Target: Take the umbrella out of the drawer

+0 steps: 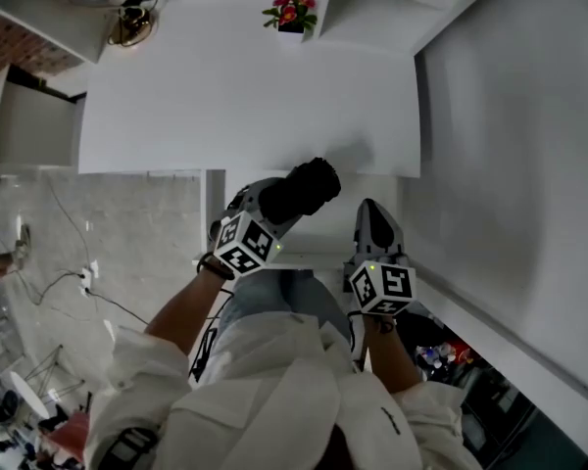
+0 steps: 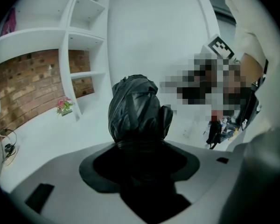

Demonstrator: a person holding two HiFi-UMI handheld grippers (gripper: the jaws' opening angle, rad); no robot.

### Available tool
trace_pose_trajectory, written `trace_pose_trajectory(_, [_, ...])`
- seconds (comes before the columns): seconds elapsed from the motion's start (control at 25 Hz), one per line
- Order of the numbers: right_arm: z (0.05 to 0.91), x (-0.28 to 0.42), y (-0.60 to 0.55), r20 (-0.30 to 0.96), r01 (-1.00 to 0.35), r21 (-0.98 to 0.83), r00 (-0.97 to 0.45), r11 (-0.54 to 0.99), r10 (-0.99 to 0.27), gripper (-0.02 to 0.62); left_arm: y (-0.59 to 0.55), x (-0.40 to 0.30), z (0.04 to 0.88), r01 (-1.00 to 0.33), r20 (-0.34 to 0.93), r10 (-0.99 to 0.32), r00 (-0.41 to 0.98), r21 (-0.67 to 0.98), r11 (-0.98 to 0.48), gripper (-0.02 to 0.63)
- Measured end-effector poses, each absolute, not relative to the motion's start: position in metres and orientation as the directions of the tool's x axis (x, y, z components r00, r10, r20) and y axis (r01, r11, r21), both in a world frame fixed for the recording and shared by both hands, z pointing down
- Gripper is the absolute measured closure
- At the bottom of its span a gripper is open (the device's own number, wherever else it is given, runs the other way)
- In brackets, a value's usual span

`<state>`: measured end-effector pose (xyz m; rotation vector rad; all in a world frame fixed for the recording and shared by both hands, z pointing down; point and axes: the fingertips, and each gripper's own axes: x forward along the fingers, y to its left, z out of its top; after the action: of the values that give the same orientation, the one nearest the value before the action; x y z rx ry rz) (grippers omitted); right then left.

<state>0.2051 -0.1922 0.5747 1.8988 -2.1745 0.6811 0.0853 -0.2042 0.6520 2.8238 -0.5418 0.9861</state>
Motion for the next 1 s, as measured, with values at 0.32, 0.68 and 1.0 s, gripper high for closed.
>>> trace_pose_trajectory(0.32, [0.519, 0.2, -0.202, 0.346, -0.975, -0.188, -0.176, 0.116, -0.922, 0.578, -0.229, 0.037, 0.554, -0.573, 0.433, -0.503, 0.748, 0.038, -0.819, 0.333])
trace_pose_trajectory(0.68, [0.448, 0.216, -0.205, 0.231, -0.984, -0.136, -0.142, 0.112, -0.963, 0.579, -0.24, -0.02, 0.445, -0.712, 0.249, -0.691, 0.678, -0.01, -0.702, 0.333])
trace_pose_trajectory(1.0, [0.392, 0.217, -0.193, 0.117, -0.985, -0.068, -0.164, 0.156, -0.98, 0.579, -0.232, -0.073, 0.377, -0.803, 0.096, -0.8, 0.592, -0.021, -0.596, 0.333])
